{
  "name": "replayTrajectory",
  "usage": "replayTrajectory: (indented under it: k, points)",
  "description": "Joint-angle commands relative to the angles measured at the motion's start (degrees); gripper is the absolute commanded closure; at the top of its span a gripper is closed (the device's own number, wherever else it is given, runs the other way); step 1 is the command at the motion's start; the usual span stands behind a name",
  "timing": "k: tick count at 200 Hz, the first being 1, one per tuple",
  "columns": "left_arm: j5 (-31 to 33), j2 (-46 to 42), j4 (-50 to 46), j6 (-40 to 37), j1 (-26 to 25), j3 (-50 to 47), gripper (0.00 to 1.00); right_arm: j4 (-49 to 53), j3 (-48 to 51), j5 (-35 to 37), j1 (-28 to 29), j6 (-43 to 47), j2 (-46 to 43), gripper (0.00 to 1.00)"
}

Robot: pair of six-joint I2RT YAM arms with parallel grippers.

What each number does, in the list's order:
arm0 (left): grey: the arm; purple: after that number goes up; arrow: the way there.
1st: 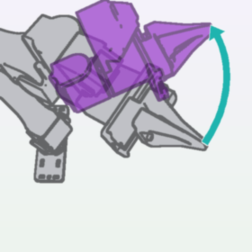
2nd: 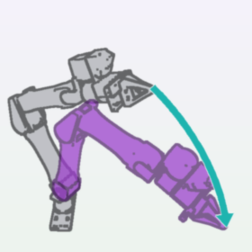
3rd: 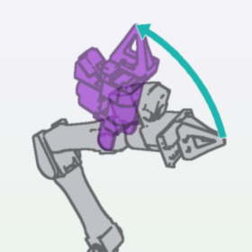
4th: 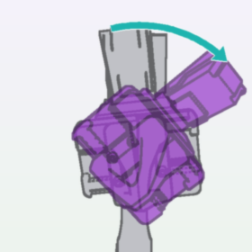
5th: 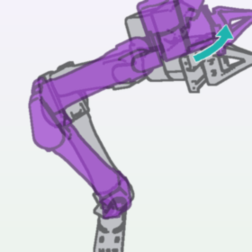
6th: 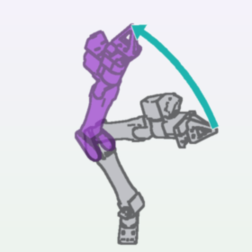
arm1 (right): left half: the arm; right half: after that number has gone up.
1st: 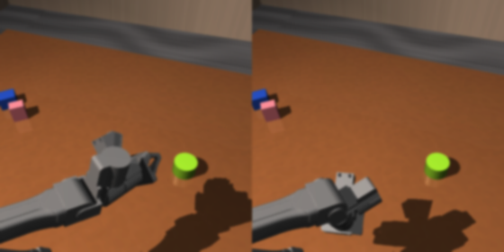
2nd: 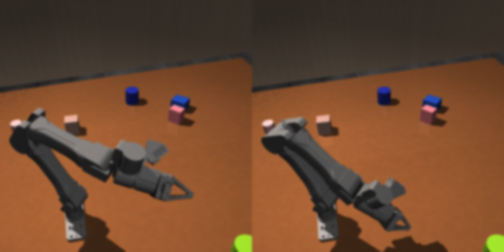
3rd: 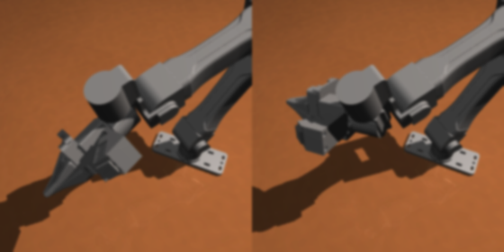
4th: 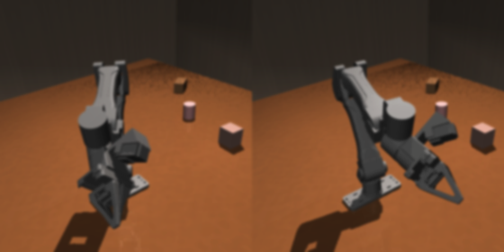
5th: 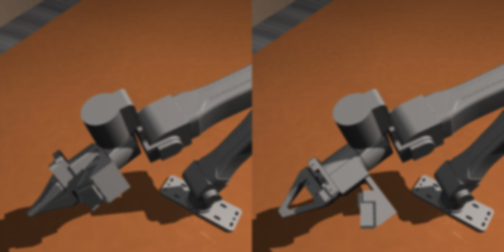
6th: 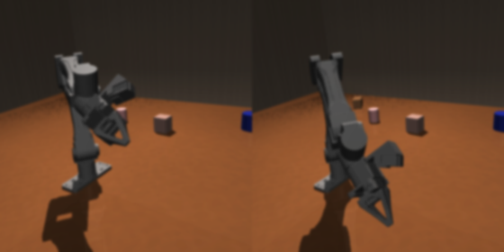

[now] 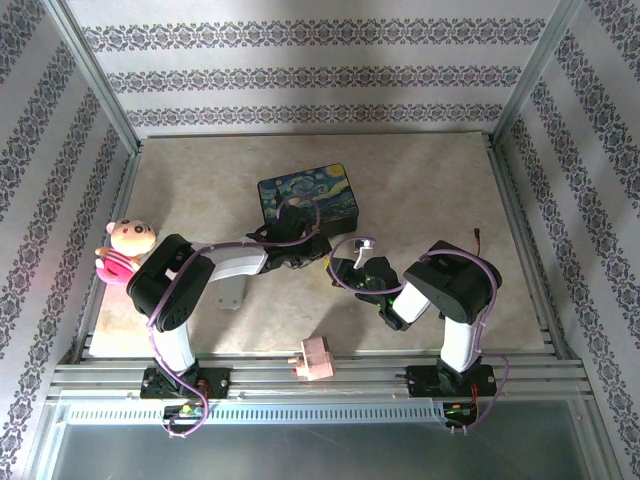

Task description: Unlock the padlock with the key

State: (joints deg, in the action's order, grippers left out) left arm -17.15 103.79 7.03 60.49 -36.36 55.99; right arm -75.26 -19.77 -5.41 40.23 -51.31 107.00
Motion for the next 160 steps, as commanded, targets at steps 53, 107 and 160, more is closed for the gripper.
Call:
replayTrajectory:
  k: [53,107,160]
  points:
    - [-5.0,0.5,4.4,3.7,-0.4,-1.2,0.79,-4.1,1.5,2.3,-0.6,-0.3,-1.2,0.93]
    - [-5.1,0.3,5.0,4.2,-0.4,-1.4,0.79,-4.1,2.0,2.3,-0.6,0.0,-1.8,0.88]
    - [-5.5,0.4,4.5,4.0,-0.3,-0.6,0.76,-4.1,-1.3,0.1,-0.7,-0.4,0.2,0.89]
